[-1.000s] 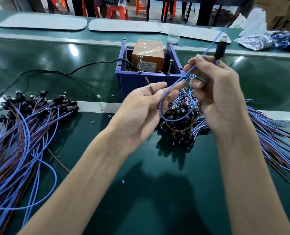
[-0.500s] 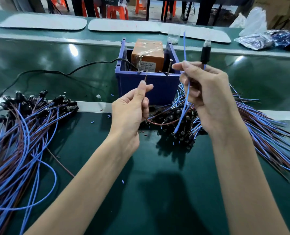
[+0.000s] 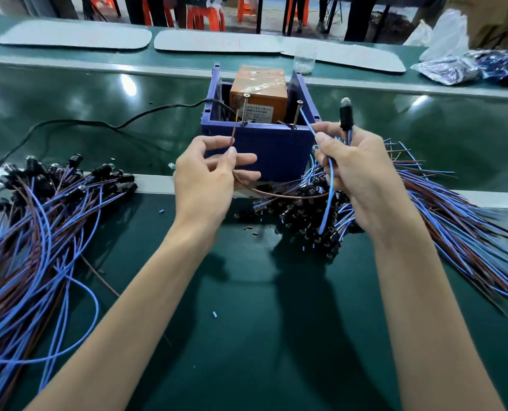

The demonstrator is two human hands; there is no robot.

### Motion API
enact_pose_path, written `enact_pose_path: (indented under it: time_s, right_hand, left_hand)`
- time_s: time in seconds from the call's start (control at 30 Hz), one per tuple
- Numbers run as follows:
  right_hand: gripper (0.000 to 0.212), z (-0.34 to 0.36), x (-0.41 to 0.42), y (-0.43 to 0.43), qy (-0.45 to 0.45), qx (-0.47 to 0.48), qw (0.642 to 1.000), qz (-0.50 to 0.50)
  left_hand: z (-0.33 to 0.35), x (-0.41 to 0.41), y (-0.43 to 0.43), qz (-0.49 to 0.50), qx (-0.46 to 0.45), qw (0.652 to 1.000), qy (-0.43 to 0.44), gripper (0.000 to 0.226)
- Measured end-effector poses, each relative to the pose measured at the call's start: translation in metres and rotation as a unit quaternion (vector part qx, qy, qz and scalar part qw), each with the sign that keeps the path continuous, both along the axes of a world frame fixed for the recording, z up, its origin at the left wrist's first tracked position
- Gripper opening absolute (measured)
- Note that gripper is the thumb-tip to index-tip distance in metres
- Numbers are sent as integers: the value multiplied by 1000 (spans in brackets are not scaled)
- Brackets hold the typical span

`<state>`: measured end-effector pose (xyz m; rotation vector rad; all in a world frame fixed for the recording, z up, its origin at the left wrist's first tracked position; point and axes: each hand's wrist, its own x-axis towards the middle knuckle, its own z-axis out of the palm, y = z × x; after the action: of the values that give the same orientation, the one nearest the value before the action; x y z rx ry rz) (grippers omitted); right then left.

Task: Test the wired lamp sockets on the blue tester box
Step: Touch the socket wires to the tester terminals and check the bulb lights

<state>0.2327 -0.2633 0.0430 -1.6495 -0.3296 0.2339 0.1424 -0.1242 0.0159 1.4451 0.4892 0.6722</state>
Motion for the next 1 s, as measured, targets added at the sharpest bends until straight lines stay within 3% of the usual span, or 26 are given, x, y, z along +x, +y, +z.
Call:
enact_pose_path:
  time_s: [0.6,1.0]
  right_hand:
    - [19,0,1,4,-6,-22,1000,-21]
    - [29,-5,0,10,-37,-52,997,-34]
  left_hand:
    - [-2,5,12,22,-105,994,-26,22]
    - [-3,11,10,27,-124,991,-31,7]
